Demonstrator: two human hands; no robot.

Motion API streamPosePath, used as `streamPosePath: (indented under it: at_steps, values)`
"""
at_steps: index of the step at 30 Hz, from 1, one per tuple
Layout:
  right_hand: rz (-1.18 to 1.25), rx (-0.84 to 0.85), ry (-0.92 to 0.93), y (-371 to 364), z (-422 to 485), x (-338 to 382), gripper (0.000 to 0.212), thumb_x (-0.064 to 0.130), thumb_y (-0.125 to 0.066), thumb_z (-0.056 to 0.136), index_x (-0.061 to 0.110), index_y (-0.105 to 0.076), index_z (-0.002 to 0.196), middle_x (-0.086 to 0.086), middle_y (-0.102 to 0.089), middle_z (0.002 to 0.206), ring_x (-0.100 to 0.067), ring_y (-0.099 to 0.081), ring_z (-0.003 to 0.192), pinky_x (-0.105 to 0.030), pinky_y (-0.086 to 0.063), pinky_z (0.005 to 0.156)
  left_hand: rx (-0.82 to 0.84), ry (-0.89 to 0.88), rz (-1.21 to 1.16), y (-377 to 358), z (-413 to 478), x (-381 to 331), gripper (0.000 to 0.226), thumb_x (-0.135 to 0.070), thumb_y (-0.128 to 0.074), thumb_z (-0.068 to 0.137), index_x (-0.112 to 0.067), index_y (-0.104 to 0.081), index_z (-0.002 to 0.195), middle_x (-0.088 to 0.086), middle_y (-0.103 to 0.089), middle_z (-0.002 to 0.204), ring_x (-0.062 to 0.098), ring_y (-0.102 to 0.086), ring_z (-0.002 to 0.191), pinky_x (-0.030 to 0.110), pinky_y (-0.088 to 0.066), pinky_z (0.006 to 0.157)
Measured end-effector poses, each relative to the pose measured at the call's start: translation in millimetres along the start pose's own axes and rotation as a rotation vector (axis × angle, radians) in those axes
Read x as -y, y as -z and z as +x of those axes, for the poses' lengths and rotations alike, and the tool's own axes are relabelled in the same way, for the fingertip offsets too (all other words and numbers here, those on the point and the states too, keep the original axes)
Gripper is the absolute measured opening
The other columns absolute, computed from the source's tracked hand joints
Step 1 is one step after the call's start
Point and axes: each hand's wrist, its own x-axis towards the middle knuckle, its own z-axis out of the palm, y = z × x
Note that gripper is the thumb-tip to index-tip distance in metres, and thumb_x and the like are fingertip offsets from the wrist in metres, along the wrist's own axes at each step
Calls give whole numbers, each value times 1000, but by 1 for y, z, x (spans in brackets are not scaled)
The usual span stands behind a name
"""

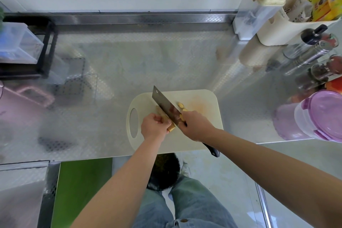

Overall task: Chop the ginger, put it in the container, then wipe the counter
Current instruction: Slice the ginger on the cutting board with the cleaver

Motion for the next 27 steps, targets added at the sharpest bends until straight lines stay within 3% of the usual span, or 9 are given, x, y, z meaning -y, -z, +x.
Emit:
streamPosePath:
  at_steps: [6,13,18,22,27]
  values:
    - [29,-15,-10,-13,3,0,12,20,-42,95,13,-40,86,0,-40,65,-21,-42,60,-27,-28,49,-4,-11,35,1,0,0,22,-5,-79,75,-10,-59,83,2,-61,82,30,-68,83,42,-60,70]
    - [34,-71,-40,-29,8,3,10,22,-40,97,15,-36,90,-4,-46,75,-26,-45,67,-31,-33,59,13,-58,130,4,2,9,28,-16,-81,72,-24,-55,77,2,-63,82,30,-69,80,46,-57,77]
    - [142,-152,-80,-23,15,1,20,20,-40,97,7,-47,111,-12,-56,79,-29,-48,66,-31,-36,56,15,-66,193,4,2,8,22,-24,-79,74,-23,-58,79,-1,-68,82,24,-70,77,44,-57,80]
    - [210,-183,-90,-7,11,-12,10,19,-42,96,11,-43,90,-2,-46,64,-24,-45,56,-29,-29,45,18,-94,249,4,1,7,19,-28,-76,75,-21,-59,82,-4,-69,82,22,-70,75,43,-56,80]
    - [188,-165,-64,-3,1,-17,12,20,-43,96,14,-41,85,0,-46,62,-20,-44,52,-28,-32,46,-33,-212,452,0,-8,1,13,-27,-62,85,-18,-54,89,-8,-61,78,16,-58,77,29,-41,70]
